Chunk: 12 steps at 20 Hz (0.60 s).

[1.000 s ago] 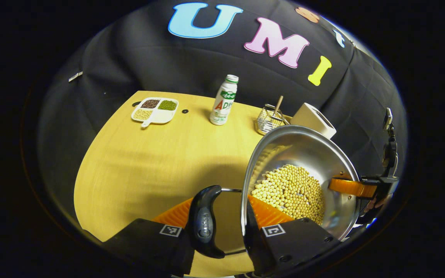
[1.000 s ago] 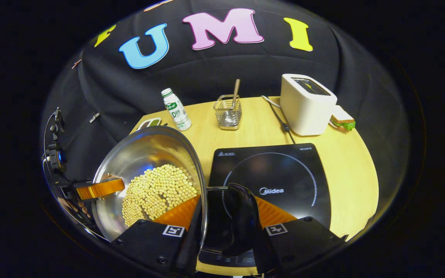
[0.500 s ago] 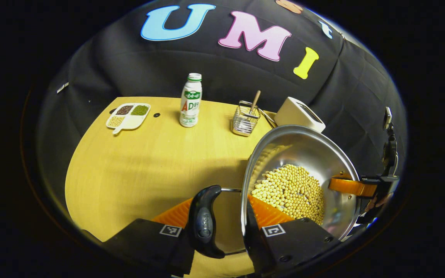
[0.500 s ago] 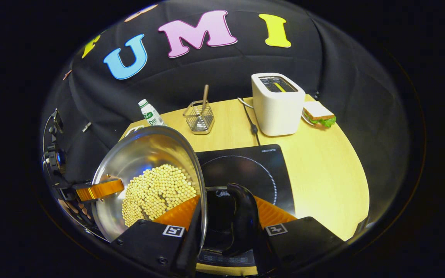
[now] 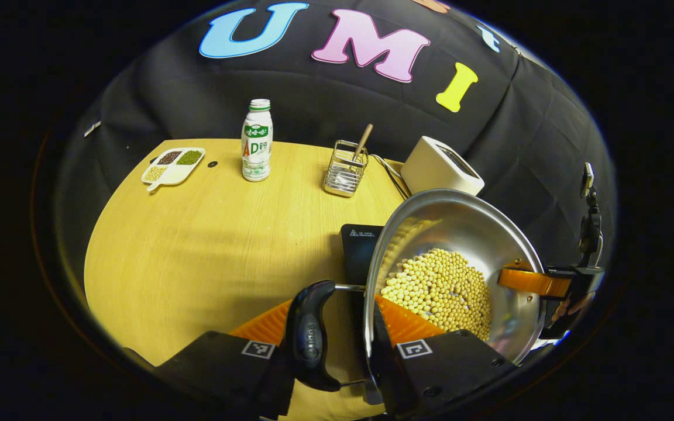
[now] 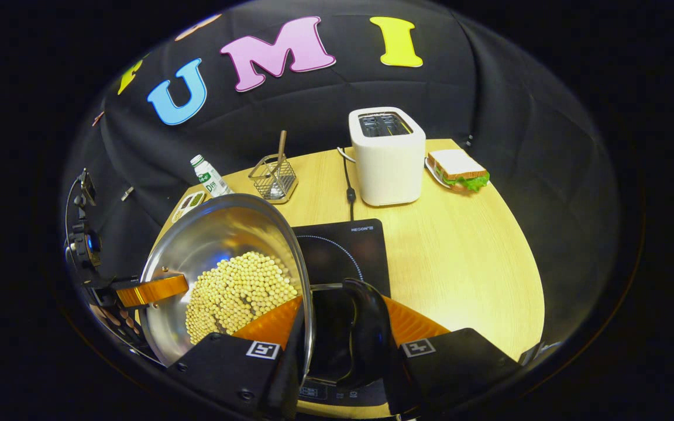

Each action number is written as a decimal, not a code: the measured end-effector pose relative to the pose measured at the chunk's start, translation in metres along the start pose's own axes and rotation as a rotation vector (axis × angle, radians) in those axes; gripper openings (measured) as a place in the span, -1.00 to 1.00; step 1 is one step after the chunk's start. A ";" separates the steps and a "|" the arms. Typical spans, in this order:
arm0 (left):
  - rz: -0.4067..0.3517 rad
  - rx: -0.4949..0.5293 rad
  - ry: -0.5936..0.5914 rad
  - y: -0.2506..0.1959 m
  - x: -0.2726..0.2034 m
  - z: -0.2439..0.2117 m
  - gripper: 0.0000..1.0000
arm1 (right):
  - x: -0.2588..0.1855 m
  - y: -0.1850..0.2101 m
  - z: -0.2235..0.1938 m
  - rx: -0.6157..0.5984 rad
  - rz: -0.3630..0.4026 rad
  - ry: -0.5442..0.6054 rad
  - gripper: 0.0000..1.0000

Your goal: First push the handle of the pot to place it horizontally, then grasp the pot with both hands and set it on the induction cooktop.

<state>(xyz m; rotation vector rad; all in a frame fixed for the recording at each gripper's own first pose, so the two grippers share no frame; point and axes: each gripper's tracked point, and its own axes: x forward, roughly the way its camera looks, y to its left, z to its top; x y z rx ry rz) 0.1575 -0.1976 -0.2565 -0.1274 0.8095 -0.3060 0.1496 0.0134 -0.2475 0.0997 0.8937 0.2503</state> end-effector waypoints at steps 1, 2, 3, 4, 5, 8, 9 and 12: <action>0.006 -0.001 -0.003 -0.004 0.003 -0.002 0.22 | 0.000 -0.007 0.000 0.001 0.003 0.003 0.21; 0.012 -0.002 -0.010 -0.008 0.006 -0.001 0.22 | 0.002 -0.012 0.000 0.003 0.007 0.008 0.21; 0.018 -0.005 -0.010 -0.012 0.006 -0.004 0.21 | 0.004 -0.017 -0.001 0.003 0.011 0.013 0.21; 0.022 -0.014 -0.008 -0.015 0.011 -0.006 0.24 | 0.006 -0.023 -0.001 -0.002 0.015 0.018 0.21; 0.028 -0.023 -0.005 -0.018 0.015 -0.009 0.24 | 0.009 -0.028 -0.002 -0.011 0.019 0.022 0.20; 0.048 -0.039 -0.007 -0.025 0.024 -0.014 0.22 | 0.021 -0.039 0.002 -0.010 0.038 0.033 0.20; 0.055 -0.038 -0.011 -0.028 0.025 -0.013 0.22 | 0.025 -0.042 0.002 -0.007 0.044 0.032 0.20; 0.066 -0.031 -0.011 -0.030 0.038 -0.006 0.24 | 0.038 -0.048 0.006 0.002 0.053 0.027 0.20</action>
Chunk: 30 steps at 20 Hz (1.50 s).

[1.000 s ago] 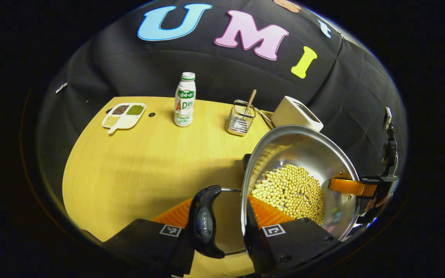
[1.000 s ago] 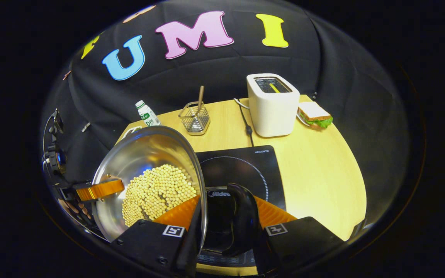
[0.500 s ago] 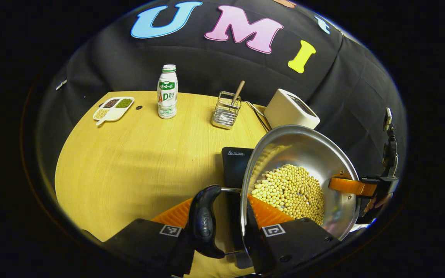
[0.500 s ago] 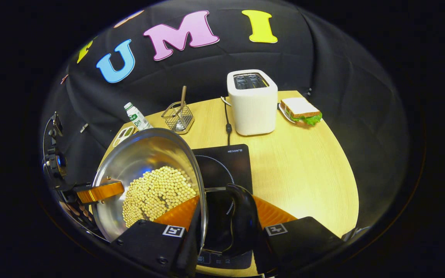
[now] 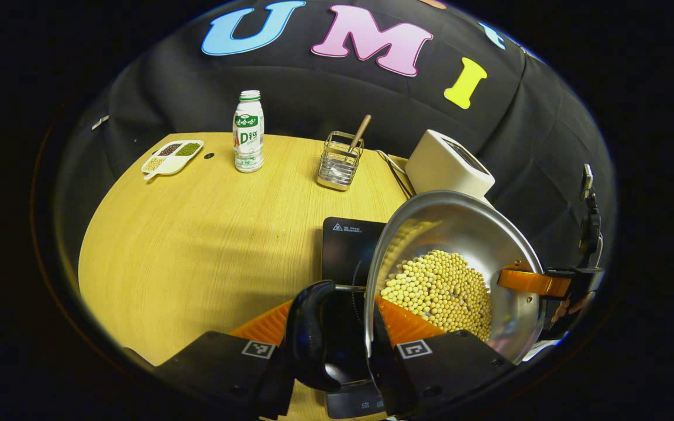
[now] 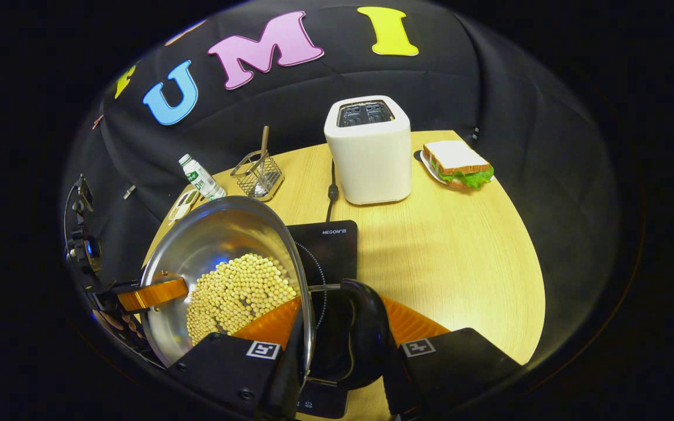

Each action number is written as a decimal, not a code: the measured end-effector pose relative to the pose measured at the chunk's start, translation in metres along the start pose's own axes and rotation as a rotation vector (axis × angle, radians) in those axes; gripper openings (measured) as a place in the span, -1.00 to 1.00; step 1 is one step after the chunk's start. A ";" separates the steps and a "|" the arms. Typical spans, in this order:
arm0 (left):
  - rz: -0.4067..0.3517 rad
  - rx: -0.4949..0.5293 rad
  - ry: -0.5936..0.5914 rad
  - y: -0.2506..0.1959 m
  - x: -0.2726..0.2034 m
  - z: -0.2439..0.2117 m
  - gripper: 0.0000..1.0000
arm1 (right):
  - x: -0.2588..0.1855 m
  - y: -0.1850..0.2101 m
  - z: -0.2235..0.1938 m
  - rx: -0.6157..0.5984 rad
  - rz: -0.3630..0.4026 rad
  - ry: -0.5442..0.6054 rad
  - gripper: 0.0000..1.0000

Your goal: First push the handle of the pot to place it horizontally, then grasp the pot with both hands and set it on the induction cooktop.

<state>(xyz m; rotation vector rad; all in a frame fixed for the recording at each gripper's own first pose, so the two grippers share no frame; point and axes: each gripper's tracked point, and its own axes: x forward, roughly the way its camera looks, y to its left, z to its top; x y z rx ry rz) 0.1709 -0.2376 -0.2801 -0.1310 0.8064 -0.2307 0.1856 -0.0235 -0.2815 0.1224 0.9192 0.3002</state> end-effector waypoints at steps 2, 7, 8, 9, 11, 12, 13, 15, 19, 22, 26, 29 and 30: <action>0.006 0.010 -0.003 0.000 0.010 0.005 0.24 | 0.009 -0.003 0.003 0.007 0.004 -0.002 0.20; 0.007 0.011 0.006 0.007 0.030 0.010 0.22 | 0.027 -0.006 0.004 0.022 -0.005 0.007 0.20; 0.005 0.011 0.010 0.007 0.036 0.009 0.24 | 0.029 -0.007 0.003 0.023 -0.007 0.012 0.20; 0.003 0.012 0.016 0.007 0.039 0.009 0.24 | 0.032 -0.008 0.002 0.026 -0.010 0.017 0.20; 0.003 0.020 0.019 0.007 0.042 0.009 0.21 | 0.037 -0.010 0.000 0.032 -0.012 0.023 0.21; 0.004 0.024 0.021 0.008 0.046 0.010 0.22 | 0.039 -0.010 -0.001 0.036 -0.010 0.024 0.21; 0.006 0.027 0.026 0.010 0.048 0.009 0.22 | 0.041 -0.010 -0.003 0.041 -0.007 0.032 0.12; 0.007 0.028 0.017 0.012 0.054 0.014 0.22 | 0.047 -0.008 0.002 0.050 -0.008 0.019 0.20; -0.008 0.014 0.026 0.013 0.056 0.012 0.24 | 0.047 -0.007 0.006 0.045 -0.003 0.003 0.20; -0.009 0.017 0.022 0.013 0.057 0.012 0.26 | 0.046 -0.007 0.005 0.050 -0.005 0.005 0.21; -0.008 0.023 0.030 0.013 0.058 0.010 0.24 | 0.047 -0.007 0.005 0.052 -0.002 0.001 0.22; -0.001 0.018 0.039 0.013 0.059 0.008 0.28 | 0.046 -0.007 0.006 0.048 0.006 -0.010 0.22; -0.001 0.009 0.039 0.013 0.057 0.008 0.28 | 0.046 -0.007 0.007 0.055 0.005 -0.012 0.24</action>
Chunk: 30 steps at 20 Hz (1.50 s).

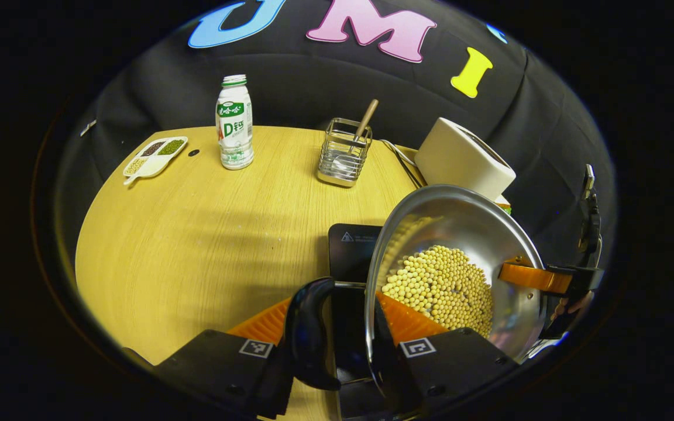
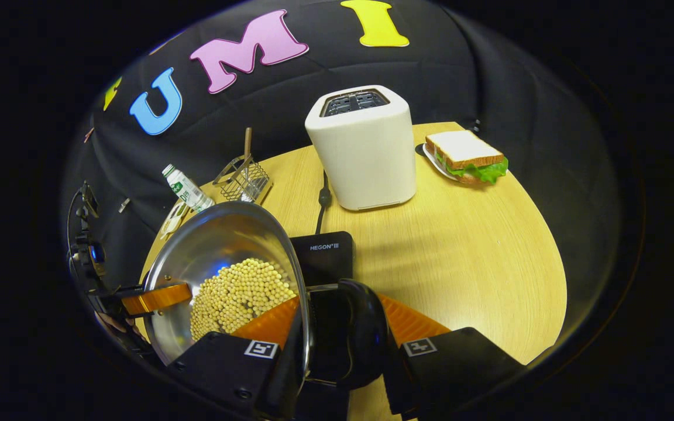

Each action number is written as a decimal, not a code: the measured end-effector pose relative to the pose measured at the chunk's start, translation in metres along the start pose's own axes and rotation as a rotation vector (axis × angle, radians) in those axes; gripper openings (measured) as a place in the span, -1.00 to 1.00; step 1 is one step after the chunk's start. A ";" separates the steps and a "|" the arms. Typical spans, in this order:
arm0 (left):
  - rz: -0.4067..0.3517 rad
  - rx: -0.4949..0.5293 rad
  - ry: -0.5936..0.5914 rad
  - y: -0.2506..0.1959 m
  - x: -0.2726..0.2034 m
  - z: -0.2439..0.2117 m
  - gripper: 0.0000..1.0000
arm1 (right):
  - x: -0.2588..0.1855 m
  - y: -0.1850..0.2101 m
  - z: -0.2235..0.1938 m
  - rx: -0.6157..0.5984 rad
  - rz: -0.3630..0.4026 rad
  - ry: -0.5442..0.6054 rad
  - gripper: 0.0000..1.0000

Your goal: First push the handle of the pot to place it horizontally, then grasp the pot with both hands and set it on the induction cooktop.

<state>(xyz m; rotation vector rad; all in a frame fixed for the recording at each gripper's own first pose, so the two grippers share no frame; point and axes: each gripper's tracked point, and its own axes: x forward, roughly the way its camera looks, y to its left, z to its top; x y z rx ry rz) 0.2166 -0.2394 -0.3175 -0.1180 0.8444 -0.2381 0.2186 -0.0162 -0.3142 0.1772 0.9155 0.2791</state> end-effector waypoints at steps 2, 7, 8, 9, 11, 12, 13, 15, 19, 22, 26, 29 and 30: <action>0.014 -0.013 0.003 0.000 0.000 -0.001 0.29 | 0.000 0.002 -0.001 0.016 0.006 0.009 0.24; 0.121 0.017 -0.018 0.006 -0.011 0.003 0.46 | -0.009 0.003 0.003 0.019 0.008 -0.006 0.48; 0.145 0.043 -0.027 0.007 -0.017 0.005 0.53 | -0.015 0.005 0.006 0.026 0.012 -0.020 0.87; 0.169 0.072 -0.046 0.010 -0.025 0.010 0.65 | -0.020 0.006 0.008 0.034 0.016 -0.035 0.97; 0.176 0.114 -0.091 0.006 -0.041 0.018 0.93 | -0.035 0.007 0.014 0.016 0.003 -0.084 0.98; 0.169 0.125 -0.107 0.002 -0.052 0.019 0.97 | -0.044 0.006 0.018 -0.001 -0.012 -0.115 0.98; 0.168 0.135 -0.120 -0.001 -0.062 0.020 0.96 | -0.054 0.006 0.020 -0.017 -0.025 -0.145 0.98; 0.164 0.161 -0.159 -0.006 -0.082 0.023 0.95 | -0.078 0.012 0.029 -0.050 -0.047 -0.221 0.98; 0.154 0.197 -0.259 -0.017 -0.133 0.033 0.94 | -0.129 0.041 0.047 -0.122 -0.059 -0.340 0.97; 0.115 0.202 -0.347 -0.031 -0.175 0.043 0.94 | -0.171 0.063 0.064 -0.156 -0.076 -0.454 0.97; 0.098 0.184 -0.482 -0.029 -0.231 0.054 0.94 | -0.234 0.093 0.076 -0.188 -0.085 -0.634 0.97; 0.117 0.136 -0.603 -0.011 -0.285 0.053 0.94 | -0.275 0.110 0.075 -0.193 -0.083 -0.752 0.97; 0.132 0.135 -0.645 -0.005 -0.302 0.051 0.94 | -0.287 0.114 0.072 -0.194 -0.085 -0.778 0.97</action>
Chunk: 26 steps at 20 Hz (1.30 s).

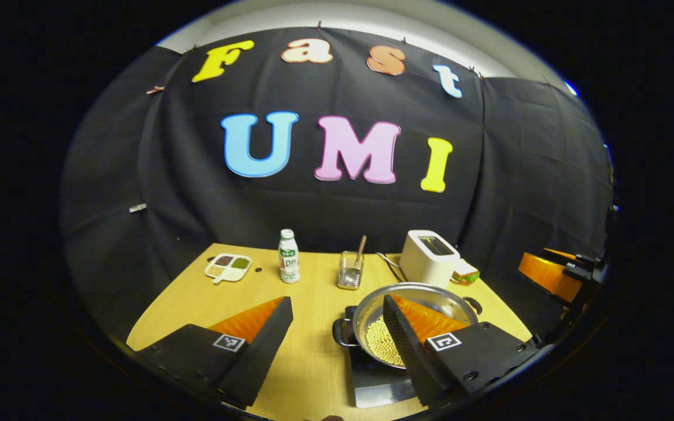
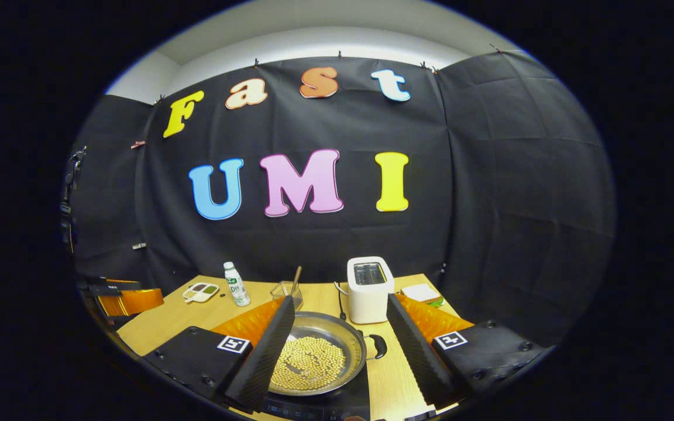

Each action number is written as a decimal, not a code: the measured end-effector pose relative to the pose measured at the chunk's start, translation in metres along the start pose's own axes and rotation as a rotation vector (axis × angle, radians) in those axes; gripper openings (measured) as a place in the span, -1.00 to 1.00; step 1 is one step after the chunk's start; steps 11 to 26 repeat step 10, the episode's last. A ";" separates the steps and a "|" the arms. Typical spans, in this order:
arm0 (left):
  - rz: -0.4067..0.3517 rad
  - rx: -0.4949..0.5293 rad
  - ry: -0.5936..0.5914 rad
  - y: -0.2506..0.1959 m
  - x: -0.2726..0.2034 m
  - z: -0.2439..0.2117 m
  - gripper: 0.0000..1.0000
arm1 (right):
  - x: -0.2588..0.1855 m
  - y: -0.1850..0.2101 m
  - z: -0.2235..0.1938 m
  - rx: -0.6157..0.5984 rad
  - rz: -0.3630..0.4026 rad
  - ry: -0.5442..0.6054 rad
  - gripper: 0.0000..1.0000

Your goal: First push the handle of the pot to place it horizontally, then grasp the pot with both hands and set it on the induction cooktop.

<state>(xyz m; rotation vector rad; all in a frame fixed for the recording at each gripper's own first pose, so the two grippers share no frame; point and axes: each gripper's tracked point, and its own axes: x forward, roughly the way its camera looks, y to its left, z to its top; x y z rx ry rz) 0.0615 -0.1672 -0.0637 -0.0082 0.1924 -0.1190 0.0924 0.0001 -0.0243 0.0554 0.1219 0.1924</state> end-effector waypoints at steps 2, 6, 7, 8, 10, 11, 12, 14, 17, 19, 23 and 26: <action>0.049 0.060 -0.074 0.022 -0.022 0.003 0.94 | -0.020 0.000 0.001 -0.006 -0.016 -0.032 0.97; 0.066 0.076 -0.091 0.034 -0.057 -0.022 0.93 | -0.055 -0.016 -0.017 -0.029 -0.076 -0.048 0.97; 0.066 0.054 -0.090 0.036 -0.068 -0.027 0.93 | -0.061 -0.020 -0.019 -0.034 -0.085 -0.050 0.97; 0.076 0.034 -0.093 0.043 -0.078 -0.030 0.93 | -0.067 -0.024 -0.021 -0.040 -0.100 -0.054 0.97; 0.108 0.016 -0.115 0.055 -0.098 -0.034 0.94 | -0.077 -0.030 -0.020 -0.038 -0.123 -0.064 0.96; 0.108 0.016 -0.115 0.055 -0.098 -0.034 0.94 | -0.077 -0.030 -0.020 -0.038 -0.123 -0.064 0.96; 0.108 0.016 -0.115 0.055 -0.098 -0.034 0.94 | -0.077 -0.030 -0.020 -0.038 -0.123 -0.064 0.96; 0.108 0.016 -0.115 0.055 -0.098 -0.034 0.94 | -0.077 -0.030 -0.020 -0.038 -0.123 -0.064 0.96; 0.108 0.016 -0.115 0.055 -0.098 -0.034 0.94 | -0.077 -0.030 -0.020 -0.038 -0.123 -0.064 0.96; 0.108 0.016 -0.115 0.055 -0.098 -0.034 0.94 | -0.077 -0.030 -0.020 -0.038 -0.123 -0.064 0.96; 0.108 0.016 -0.115 0.055 -0.098 -0.034 0.94 | -0.077 -0.030 -0.020 -0.038 -0.123 -0.064 0.96; 0.108 0.016 -0.115 0.055 -0.098 -0.034 0.94 | -0.077 -0.030 -0.020 -0.038 -0.123 -0.064 0.96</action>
